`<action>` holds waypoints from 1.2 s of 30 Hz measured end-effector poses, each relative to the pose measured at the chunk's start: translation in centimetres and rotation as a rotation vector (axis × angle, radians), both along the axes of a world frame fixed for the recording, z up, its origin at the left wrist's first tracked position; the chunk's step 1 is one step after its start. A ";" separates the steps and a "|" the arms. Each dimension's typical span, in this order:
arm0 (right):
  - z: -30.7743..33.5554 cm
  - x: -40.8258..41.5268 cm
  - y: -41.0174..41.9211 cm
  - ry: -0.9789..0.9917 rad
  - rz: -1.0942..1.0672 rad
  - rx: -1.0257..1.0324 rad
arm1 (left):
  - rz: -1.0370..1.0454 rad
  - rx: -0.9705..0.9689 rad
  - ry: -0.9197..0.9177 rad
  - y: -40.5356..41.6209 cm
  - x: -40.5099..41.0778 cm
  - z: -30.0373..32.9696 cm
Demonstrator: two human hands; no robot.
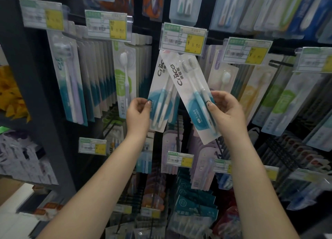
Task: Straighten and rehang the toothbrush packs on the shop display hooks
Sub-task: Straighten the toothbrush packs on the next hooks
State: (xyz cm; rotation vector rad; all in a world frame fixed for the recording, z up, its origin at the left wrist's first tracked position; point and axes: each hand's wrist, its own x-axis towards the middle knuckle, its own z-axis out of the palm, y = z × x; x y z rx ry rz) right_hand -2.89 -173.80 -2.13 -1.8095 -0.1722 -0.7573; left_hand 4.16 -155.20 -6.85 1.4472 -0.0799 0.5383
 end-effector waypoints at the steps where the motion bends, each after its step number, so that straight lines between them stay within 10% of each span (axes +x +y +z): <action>1: 0.0 0.0 0.0 0.001 -0.001 -0.005 | 0.000 0.002 -0.001 0.0 0.0 0.0; 36: -2.0 -0.5 5.4 -0.027 -0.022 -0.118 | -0.130 0.020 0.030 -0.3 -1.3 -0.2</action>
